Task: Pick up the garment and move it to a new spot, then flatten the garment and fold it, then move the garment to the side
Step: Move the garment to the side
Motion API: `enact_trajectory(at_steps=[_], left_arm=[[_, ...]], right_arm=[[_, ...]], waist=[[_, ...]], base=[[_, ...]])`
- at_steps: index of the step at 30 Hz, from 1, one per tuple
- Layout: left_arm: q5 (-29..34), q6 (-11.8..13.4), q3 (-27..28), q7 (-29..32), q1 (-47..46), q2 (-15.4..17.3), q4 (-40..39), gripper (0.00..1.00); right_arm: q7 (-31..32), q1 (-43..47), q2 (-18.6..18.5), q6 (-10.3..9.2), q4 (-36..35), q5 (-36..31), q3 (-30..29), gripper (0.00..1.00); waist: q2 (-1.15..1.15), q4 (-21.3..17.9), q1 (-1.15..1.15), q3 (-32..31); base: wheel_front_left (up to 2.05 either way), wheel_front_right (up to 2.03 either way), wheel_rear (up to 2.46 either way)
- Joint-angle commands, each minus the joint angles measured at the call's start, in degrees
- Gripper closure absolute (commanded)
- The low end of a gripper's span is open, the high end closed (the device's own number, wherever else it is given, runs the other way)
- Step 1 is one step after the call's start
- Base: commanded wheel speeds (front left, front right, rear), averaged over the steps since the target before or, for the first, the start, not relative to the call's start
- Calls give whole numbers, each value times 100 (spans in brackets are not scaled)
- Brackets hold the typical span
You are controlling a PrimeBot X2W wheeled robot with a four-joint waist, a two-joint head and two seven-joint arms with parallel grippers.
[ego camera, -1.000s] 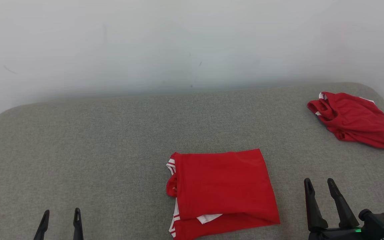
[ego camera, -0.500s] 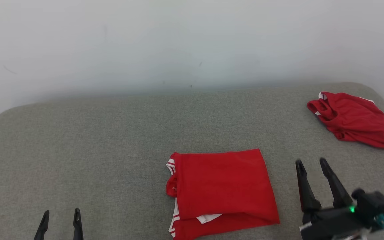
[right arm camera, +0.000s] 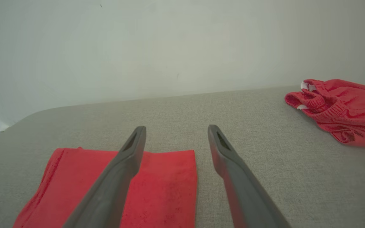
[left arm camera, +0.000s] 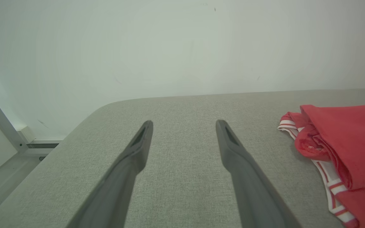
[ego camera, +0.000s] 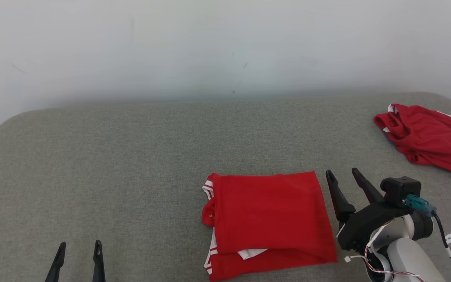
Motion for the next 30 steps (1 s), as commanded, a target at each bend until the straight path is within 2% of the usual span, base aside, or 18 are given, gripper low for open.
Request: enact_trajectory(at_steps=[1, 11, 24, 25, 26, 27, 30], left_arm=[[-18, 0, -1, -16, -75, -6, 14, 0], [-3, 8, -22, -16, -290, 38, 45, 0], [37, 30, -87, -16, -509, 80, 55, 0], [29, 40, -79, -16, -507, 81, 49, 0], [23, 55, -69, -16, -494, 80, 40, 0], [20, 64, -62, -16, -479, 79, 29, 0], [4, 86, -47, -16, -461, 71, 18, 0]], right_arm=[[7, -86, 24, -19, 210, -23, 14, 0], [-7, -600, 13, -19, 1757, 56, 285, 0], [-186, -1196, 319, -19, 3491, 383, 681, 0], [-217, -1203, 360, -19, 3529, 447, 726, 19], [-251, -1216, 399, -19, 3544, 500, 783, 75], [-272, -1224, 432, -19, 3556, 572, 836, 100], [-287, -1284, 450, -19, 3531, 789, 1011, 100]], waist=[[0, 42, 0, 42], [0, 105, 0, 302], [0, 141, 0, 609], [0, 135, 0, 619], [0, 123, 0, 631], [0, 110, 0, 639], [0, 62, 0, 667]], base=[[0, 0, 0], [0, 0, 0], [0, 0, 0], [0, 0, 0], [0, 0, 0], [0, 0, 0], [0, 0, 0]])
